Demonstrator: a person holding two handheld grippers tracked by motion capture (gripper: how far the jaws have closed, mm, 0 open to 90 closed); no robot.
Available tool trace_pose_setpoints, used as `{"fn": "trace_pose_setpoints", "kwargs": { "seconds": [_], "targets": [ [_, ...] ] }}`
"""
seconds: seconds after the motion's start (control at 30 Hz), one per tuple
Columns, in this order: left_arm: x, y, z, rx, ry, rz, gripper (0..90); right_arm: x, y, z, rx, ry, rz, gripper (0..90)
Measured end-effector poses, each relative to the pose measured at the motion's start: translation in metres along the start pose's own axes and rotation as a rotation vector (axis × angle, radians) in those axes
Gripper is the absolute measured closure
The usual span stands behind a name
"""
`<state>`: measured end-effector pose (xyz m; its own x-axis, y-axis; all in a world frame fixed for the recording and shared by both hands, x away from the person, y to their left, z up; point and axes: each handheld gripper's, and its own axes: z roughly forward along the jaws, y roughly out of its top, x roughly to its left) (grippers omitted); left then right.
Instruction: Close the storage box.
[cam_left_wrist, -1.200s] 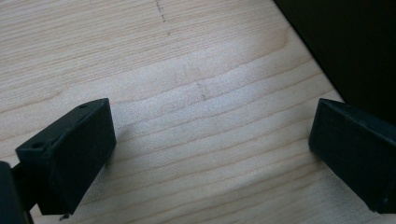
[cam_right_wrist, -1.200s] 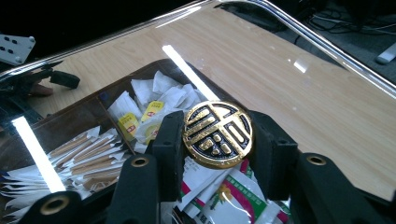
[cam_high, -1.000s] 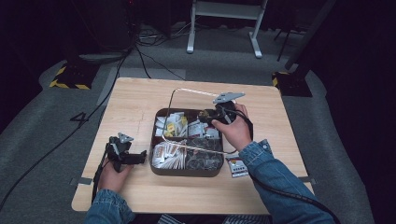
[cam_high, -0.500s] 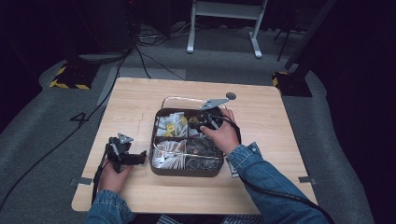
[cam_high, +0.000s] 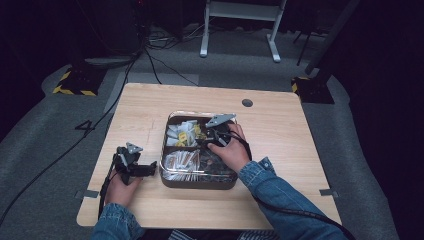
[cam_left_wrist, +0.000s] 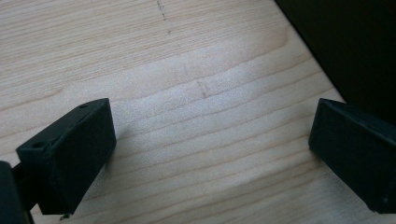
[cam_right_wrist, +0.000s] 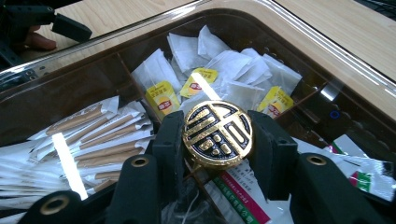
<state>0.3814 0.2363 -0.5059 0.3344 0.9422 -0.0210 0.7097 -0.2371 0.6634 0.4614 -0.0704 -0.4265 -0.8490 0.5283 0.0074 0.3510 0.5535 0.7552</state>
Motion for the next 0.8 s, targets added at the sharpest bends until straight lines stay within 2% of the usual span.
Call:
{"fn": "trace_pose_setpoints", "kwargs": {
  "seconds": [0.27,0.8],
  "targets": [
    [0.0,0.0,0.0,0.001,-0.002,-0.001,0.9,0.006,-0.001,0.005,0.01,-0.001,-0.025,58.9],
    [0.0,0.0,0.0,0.0,-0.002,-0.003,0.9,0.01,-0.005,0.005,0.029,0.008,-0.022,58.8]
  ]
}}
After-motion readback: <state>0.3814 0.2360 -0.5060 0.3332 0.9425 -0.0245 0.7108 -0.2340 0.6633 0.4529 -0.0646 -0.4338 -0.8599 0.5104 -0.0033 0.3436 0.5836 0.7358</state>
